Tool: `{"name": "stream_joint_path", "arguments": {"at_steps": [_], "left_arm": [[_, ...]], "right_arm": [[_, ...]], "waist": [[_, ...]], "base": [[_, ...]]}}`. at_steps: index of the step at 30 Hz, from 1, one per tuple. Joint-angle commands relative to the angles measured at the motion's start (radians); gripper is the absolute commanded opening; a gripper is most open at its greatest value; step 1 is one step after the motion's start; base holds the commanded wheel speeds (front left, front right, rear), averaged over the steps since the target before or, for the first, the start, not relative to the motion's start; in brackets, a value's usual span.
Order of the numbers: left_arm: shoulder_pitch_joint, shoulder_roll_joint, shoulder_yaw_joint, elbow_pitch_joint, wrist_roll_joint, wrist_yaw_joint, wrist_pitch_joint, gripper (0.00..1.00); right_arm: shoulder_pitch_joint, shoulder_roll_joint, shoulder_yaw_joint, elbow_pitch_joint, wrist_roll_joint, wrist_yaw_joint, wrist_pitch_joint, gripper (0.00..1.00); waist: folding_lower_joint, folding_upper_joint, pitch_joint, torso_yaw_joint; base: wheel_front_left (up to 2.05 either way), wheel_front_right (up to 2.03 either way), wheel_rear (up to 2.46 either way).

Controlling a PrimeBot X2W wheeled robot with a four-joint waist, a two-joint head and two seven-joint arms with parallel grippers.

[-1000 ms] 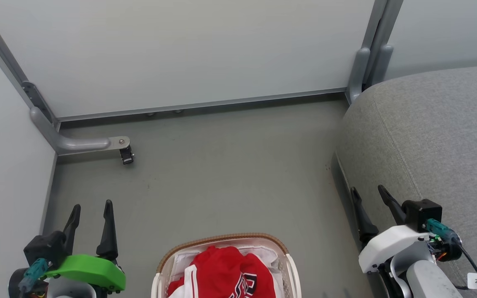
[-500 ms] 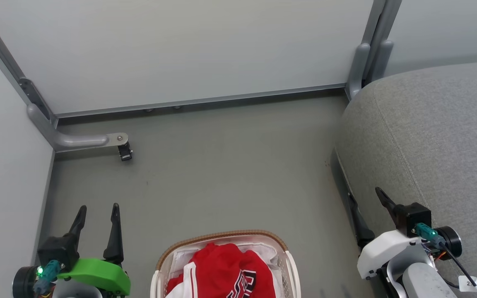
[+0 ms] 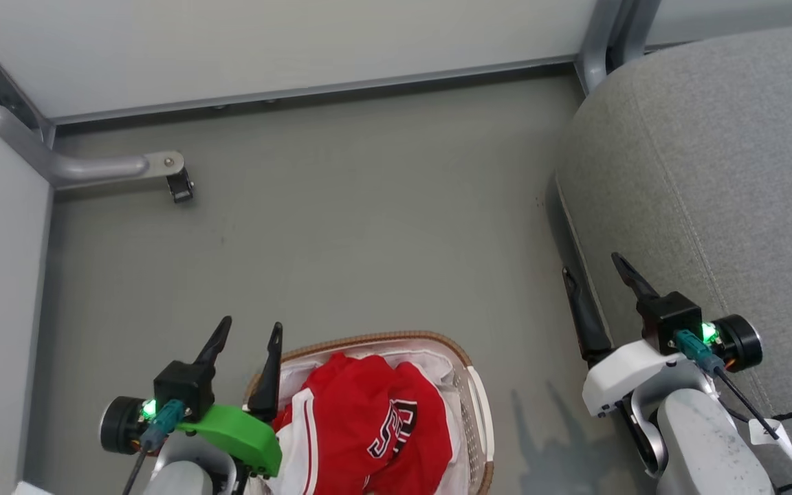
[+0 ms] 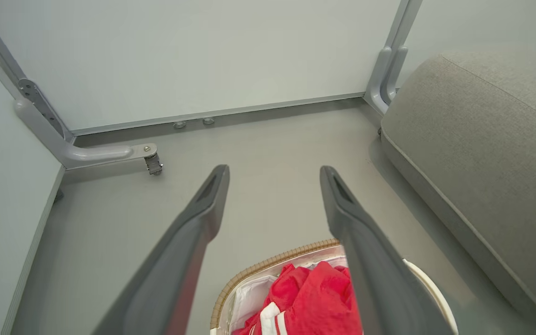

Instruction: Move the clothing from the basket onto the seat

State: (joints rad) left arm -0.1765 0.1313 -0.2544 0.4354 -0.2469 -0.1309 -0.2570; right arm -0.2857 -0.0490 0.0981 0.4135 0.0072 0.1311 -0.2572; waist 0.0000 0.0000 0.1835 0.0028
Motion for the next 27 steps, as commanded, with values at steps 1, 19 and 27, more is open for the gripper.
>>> {"name": "stream_joint_path", "arguments": {"at_steps": [1, 19, 27], "left_arm": [[-0.035, 0.000, -0.025, 0.018, -0.002, 0.000, -0.009, 1.00], [-0.334, 0.059, -0.329, 0.262, -0.165, 0.000, -0.007, 1.00], [-0.438, 0.092, -0.448, 0.379, -0.204, 0.000, -0.007, 1.00]], "right_arm": [[-0.022, -0.004, 0.001, -0.009, -0.024, -0.001, -0.009, 1.00], [-0.138, -0.003, 0.024, -0.089, 0.022, -0.001, -0.009, 1.00], [-0.150, -0.003, 0.009, -0.105, 0.045, -0.001, -0.009, 1.00]], "waist": [[0.0000, 0.0000, 0.104, -0.019], [0.0000, 0.0000, 0.436, -0.093], [0.0000, 0.0000, 0.535, -0.128]], "base": [[0.00, 0.00, 0.00], [0.00, 0.00, 0.00], [0.00, 0.00, 0.00]]}}
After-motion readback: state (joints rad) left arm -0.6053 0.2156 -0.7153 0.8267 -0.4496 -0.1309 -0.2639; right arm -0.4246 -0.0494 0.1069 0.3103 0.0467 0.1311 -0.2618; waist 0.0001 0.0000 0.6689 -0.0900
